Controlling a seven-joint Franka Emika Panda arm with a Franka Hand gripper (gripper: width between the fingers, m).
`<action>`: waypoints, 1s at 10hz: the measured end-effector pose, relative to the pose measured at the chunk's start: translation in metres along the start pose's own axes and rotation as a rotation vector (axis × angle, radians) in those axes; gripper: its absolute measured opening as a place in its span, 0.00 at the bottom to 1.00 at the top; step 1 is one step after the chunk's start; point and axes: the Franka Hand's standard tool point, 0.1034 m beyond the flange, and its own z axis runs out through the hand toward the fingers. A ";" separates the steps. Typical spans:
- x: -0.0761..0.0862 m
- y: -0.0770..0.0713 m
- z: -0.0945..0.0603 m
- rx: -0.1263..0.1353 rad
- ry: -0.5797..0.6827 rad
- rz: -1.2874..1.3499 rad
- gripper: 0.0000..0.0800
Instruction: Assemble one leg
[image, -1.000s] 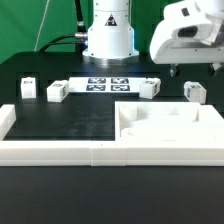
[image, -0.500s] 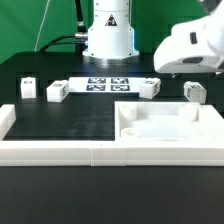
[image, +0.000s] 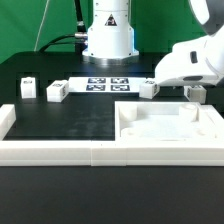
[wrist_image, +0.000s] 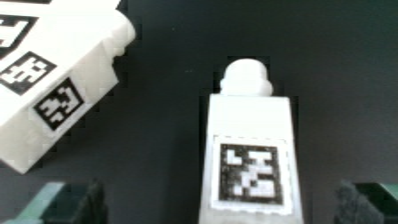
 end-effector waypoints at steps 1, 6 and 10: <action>0.001 -0.001 0.005 -0.001 -0.009 0.000 0.81; 0.002 -0.002 0.015 -0.008 -0.021 -0.005 0.78; 0.002 -0.002 0.015 -0.008 -0.021 -0.005 0.36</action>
Offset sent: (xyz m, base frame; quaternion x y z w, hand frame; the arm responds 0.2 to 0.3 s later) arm -0.0105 -0.0041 -0.0137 0.0005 0.0081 0.0056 1.0000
